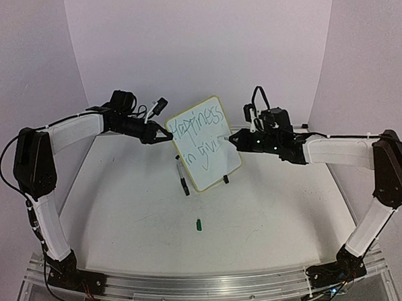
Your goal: Write a sentence on the whiteboard
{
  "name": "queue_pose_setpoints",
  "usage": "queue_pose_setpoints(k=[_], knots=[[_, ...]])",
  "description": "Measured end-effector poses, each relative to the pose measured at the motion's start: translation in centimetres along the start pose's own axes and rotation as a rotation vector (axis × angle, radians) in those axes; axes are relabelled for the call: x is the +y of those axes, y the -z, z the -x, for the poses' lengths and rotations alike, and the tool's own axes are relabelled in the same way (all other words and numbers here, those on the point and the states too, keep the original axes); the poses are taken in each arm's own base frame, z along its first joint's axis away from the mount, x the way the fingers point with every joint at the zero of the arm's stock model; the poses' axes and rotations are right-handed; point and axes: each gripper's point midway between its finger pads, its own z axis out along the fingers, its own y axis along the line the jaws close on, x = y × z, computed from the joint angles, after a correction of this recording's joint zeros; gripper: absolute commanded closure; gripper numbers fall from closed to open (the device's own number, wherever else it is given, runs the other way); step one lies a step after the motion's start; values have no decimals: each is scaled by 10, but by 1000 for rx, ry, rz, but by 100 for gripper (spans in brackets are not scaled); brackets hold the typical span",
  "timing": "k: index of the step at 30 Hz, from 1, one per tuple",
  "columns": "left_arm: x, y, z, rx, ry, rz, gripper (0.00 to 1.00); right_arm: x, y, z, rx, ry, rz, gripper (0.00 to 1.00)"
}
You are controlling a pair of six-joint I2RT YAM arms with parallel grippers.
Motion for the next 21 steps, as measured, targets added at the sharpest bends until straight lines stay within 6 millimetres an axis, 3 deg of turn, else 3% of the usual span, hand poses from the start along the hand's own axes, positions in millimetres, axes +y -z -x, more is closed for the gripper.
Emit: queue_pose_setpoints(k=[9,21], knots=[[0,0,-1,4,4,-1,100,-7,-12,-8,26,-4,-10,100],[0,0,-2,8,8,-1,100,-2,-13,0,12,1,4,100]])
